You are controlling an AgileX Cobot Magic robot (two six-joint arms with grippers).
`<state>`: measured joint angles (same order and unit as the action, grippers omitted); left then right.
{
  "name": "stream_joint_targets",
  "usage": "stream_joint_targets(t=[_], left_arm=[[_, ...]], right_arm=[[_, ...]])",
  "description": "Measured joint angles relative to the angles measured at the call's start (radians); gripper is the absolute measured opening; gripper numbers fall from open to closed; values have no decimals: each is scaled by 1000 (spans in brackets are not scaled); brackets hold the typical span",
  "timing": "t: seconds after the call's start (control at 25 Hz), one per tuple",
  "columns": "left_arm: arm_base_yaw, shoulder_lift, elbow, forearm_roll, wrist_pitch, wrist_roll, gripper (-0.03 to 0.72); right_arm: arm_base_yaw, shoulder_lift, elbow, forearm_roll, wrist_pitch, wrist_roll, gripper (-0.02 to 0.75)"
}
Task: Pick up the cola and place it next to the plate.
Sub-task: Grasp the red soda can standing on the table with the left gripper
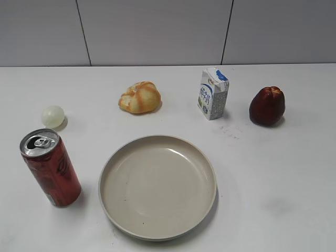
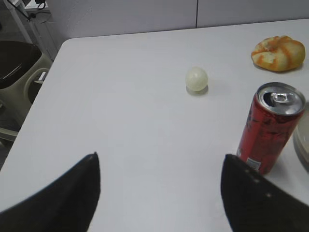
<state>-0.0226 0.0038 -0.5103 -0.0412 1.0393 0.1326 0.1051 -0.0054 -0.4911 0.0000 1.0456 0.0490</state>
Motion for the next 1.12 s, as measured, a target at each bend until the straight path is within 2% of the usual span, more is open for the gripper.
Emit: stream_joint_targets(t=[0.6,0.84,1.12], left_arm=[[0,297,-53,-37,-186,1,590],[0,305,-53,-37,-174,1,590],[0,276,-55,-16,-71,1,590]], right_arm=[[0,0,0,0,0,0,575],[0,0,0,0,0,0,575],[0,0,0,0,0,0,575]])
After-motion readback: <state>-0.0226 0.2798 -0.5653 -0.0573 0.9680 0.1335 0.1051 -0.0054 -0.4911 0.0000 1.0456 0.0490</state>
